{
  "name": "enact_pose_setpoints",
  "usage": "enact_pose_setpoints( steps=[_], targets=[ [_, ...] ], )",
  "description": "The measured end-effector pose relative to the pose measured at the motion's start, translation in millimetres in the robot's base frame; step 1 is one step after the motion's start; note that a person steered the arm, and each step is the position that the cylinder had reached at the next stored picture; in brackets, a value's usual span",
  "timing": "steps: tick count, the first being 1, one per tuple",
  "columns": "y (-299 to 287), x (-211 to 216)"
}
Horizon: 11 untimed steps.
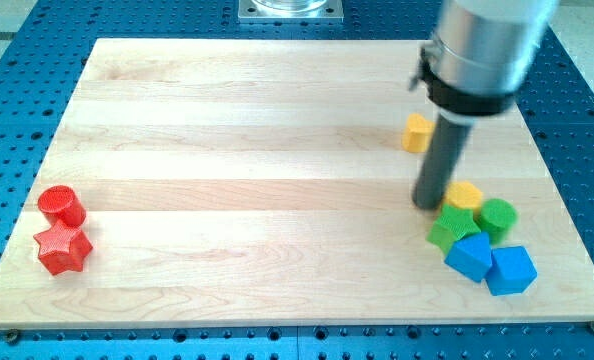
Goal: Move the heart to the top right of the hexagon
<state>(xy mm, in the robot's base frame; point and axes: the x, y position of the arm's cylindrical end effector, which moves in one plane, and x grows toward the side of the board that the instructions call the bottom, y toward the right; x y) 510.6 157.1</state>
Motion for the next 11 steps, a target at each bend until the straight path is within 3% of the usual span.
enact_pose_setpoints(
  steps=[1, 3, 4, 6, 8, 9, 11],
  targets=[
    [-22.1, -16.0],
    [-130.8, -45.6],
    [-97.1, -100.0],
    [8.5, -133.8],
    [60.9, -119.3],
    [60.9, -78.3],
    [106.1, -83.4]
  ],
)
